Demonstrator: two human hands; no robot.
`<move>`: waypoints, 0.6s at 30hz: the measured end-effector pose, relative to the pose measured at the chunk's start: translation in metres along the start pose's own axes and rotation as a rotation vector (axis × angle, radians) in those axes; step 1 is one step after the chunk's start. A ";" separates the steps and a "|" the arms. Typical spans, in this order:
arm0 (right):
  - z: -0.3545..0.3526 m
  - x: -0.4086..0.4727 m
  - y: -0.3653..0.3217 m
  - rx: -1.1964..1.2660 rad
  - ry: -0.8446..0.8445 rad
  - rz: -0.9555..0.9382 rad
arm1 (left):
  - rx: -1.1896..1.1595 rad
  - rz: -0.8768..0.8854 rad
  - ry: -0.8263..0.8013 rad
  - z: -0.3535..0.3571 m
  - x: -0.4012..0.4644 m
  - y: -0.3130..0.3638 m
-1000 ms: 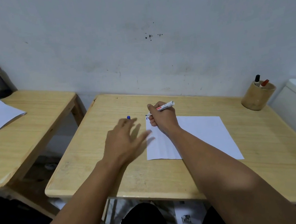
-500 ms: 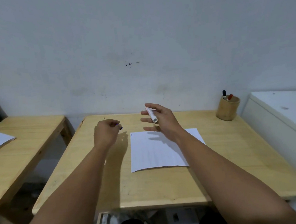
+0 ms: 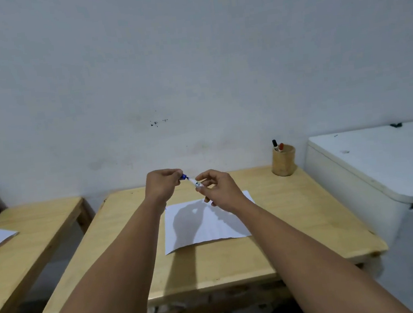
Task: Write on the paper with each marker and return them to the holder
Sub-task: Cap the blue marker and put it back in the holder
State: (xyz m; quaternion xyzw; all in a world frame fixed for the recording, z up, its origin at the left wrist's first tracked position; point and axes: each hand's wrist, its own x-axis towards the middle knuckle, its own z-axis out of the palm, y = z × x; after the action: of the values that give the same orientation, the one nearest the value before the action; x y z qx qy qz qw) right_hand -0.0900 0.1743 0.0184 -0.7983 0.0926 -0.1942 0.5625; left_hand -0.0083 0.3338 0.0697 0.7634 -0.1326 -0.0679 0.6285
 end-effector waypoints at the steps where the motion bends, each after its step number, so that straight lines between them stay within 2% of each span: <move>1: -0.005 -0.002 0.000 0.000 0.008 -0.005 | 0.017 0.009 -0.014 0.005 -0.003 0.002; 9: -0.040 -0.008 0.012 0.085 0.111 0.033 | 0.076 0.077 -0.111 0.063 -0.012 0.011; 12: -0.063 -0.007 0.032 0.141 0.181 0.064 | 0.141 0.106 -0.229 0.098 -0.005 0.020; 15: -0.111 0.014 0.042 0.083 0.315 0.054 | 0.264 0.162 -0.379 0.148 0.015 0.035; 18: -0.178 0.051 0.039 -0.010 0.519 0.000 | 0.342 0.180 -0.448 0.202 0.039 0.041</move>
State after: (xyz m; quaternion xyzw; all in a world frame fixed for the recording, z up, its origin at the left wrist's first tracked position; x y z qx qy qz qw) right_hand -0.1151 -0.0116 0.0443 -0.7245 0.2350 -0.3921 0.5159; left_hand -0.0302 0.1256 0.0720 0.8094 -0.3449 -0.1554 0.4492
